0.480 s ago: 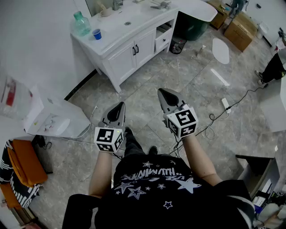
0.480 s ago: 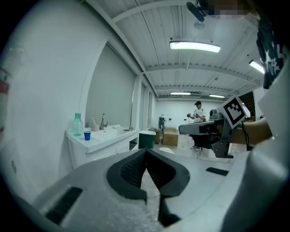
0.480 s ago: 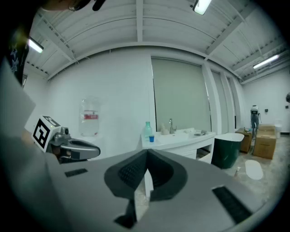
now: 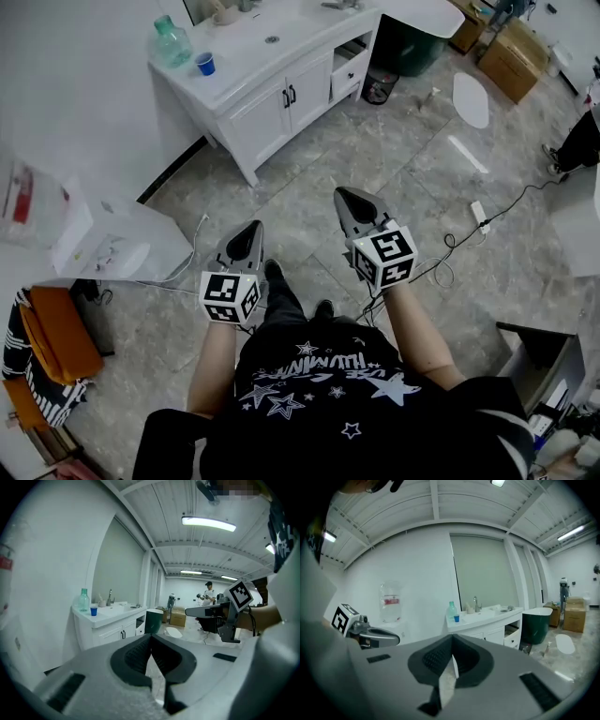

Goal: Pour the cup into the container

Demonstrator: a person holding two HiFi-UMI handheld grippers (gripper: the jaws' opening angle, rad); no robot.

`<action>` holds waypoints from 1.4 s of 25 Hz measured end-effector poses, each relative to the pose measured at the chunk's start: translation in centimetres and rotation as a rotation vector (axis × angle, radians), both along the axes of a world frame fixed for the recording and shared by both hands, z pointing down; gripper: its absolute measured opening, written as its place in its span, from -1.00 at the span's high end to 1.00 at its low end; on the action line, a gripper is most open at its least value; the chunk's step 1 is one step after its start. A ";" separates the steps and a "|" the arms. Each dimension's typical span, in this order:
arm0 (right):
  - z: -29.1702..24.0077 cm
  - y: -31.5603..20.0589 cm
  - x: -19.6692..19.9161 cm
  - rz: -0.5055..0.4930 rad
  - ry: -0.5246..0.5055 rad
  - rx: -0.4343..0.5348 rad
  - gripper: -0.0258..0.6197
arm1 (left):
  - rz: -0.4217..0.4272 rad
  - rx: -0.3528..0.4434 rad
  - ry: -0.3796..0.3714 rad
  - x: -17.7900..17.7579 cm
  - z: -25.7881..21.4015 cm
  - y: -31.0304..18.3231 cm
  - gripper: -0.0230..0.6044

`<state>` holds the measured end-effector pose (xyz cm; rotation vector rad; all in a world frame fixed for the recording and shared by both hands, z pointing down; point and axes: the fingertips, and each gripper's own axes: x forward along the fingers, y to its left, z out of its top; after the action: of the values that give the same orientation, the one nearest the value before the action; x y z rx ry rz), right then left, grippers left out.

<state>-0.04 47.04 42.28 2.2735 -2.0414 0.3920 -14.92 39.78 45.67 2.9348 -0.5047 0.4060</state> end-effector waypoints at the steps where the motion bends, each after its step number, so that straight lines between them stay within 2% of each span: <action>1: 0.1 -0.4 0.1 0.001 -0.013 0.005 0.91 | -0.006 -0.004 0.006 0.0 -0.1 -0.5 0.90; 7: -0.1 -4.6 1.3 0.015 -0.052 0.040 0.89 | -0.029 0.004 0.051 0.8 -0.9 -4.9 0.90; 10: -0.1 -7.7 1.6 0.002 -0.065 0.030 0.55 | -0.046 -0.012 0.055 1.0 -0.7 -8.2 0.90; 18: -0.7 -17.7 2.6 -0.048 -0.029 0.005 0.00 | -0.126 -0.036 0.070 0.7 -0.3 -18.7 0.90; 22: -0.7 -22.4 2.9 -0.048 -0.033 0.006 -0.09 | -0.136 -0.040 0.066 0.3 0.0 -23.5 0.90; 29: -0.3 -29.7 3.0 -0.028 -0.046 0.001 -0.10 | -0.133 -0.041 0.073 -0.2 -0.1 -30.8 0.90; 35: 0.2 -33.9 2.8 -0.061 -0.020 -0.026 -0.10 | -0.138 -0.055 0.081 0.1 0.3 -34.1 0.90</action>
<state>2.76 13.14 42.49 2.1957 -2.0966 0.4368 -14.85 5.66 45.98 2.8289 -0.6693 0.2784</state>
